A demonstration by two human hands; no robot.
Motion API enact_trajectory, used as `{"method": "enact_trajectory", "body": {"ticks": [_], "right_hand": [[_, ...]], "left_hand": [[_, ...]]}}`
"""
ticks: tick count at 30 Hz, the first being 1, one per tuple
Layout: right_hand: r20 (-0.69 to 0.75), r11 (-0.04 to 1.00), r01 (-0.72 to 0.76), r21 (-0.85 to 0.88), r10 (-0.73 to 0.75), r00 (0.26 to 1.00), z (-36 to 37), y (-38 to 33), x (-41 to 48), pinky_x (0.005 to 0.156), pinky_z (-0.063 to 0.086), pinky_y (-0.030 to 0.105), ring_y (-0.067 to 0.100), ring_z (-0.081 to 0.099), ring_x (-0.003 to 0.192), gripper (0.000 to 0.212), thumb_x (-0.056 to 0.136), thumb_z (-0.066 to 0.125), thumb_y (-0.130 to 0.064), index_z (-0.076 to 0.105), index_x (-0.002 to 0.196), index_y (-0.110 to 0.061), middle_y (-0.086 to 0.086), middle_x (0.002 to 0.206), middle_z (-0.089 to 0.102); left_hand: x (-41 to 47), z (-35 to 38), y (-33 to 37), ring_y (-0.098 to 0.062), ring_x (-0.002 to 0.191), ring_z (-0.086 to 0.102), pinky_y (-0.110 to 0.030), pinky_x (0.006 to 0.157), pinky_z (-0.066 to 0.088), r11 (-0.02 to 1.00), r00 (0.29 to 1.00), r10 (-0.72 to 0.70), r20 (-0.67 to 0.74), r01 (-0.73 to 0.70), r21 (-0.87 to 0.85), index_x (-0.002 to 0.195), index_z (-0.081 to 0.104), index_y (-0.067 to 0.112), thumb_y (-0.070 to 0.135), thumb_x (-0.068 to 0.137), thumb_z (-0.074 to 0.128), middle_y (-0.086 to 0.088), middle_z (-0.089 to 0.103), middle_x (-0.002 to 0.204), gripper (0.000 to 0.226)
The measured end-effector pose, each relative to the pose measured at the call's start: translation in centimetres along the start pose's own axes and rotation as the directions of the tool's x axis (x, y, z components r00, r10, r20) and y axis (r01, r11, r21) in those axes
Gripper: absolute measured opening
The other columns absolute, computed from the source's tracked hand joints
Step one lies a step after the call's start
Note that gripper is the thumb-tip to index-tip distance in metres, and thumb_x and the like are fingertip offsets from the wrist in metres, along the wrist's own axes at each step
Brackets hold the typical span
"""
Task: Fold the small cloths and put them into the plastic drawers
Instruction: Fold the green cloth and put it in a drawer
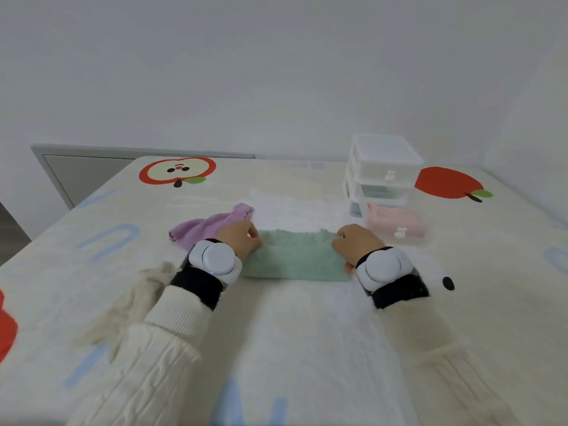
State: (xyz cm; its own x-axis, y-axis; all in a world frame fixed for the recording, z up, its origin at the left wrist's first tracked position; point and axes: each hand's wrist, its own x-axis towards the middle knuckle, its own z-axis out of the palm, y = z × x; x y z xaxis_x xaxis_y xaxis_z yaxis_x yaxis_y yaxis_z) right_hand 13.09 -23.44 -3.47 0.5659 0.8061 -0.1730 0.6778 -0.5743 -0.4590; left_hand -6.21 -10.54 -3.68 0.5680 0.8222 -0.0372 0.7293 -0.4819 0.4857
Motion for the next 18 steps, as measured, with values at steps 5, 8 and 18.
{"method": "enact_trajectory", "body": {"ticks": [5, 8, 18], "right_hand": [[-0.07, 0.997, 0.023, 0.074, -0.017, 0.997, 1.3, 1.2, 1.3, 0.06, 0.036, 0.034, 0.032, 0.049, 0.065, 0.028, 0.092, 0.046, -0.02, 0.034, 0.068, -0.012, 0.006, 0.064, 0.043], [-0.172, 0.997, 0.023, 0.073, -0.01, 0.985, 1.9, 1.9, 2.1, 0.066, 0.031, 0.032, 0.025, 0.043, 0.074, 0.035, 0.098, 0.039, -0.032, 0.032, 0.069, -0.013, -0.002, 0.064, 0.034], [-0.27, 0.997, -0.041, 0.06, 0.055, 0.961, 3.4, 1.6, 2.4, 0.076, 0.042, 0.034, 0.031, 0.059, 0.101, 0.042, 0.095, 0.04, -0.042, 0.047, 0.121, -0.01, 0.012, 0.115, 0.059]], "left_hand": [[1.2, 0.5, -0.5, -0.018, 0.068, 0.053, -0.03, 0.065, 0.048, 0.97, 0.994, -0.033, -0.106, 0.006, -0.244, 0.093, 0.052, 0.015, 0.016, 0.091, 0.052, -0.007, 0.058, 0.09, 0.003], [2.0, 1.3, -0.6, -0.012, 0.065, 0.052, -0.021, 0.057, 0.042, 0.948, 0.982, -0.028, -0.185, -0.032, -0.318, 0.103, 0.054, 0.013, 0.015, 0.09, 0.053, -0.004, 0.058, 0.09, 0.013], [3.8, 3.1, -1.1, -0.02, 0.087, 0.058, -0.025, 0.076, 0.043, 0.986, 0.966, -0.034, -0.256, -0.01, -0.168, 0.111, 0.054, 0.009, 0.02, 0.085, 0.062, -0.007, 0.062, 0.103, 0.029]]}}
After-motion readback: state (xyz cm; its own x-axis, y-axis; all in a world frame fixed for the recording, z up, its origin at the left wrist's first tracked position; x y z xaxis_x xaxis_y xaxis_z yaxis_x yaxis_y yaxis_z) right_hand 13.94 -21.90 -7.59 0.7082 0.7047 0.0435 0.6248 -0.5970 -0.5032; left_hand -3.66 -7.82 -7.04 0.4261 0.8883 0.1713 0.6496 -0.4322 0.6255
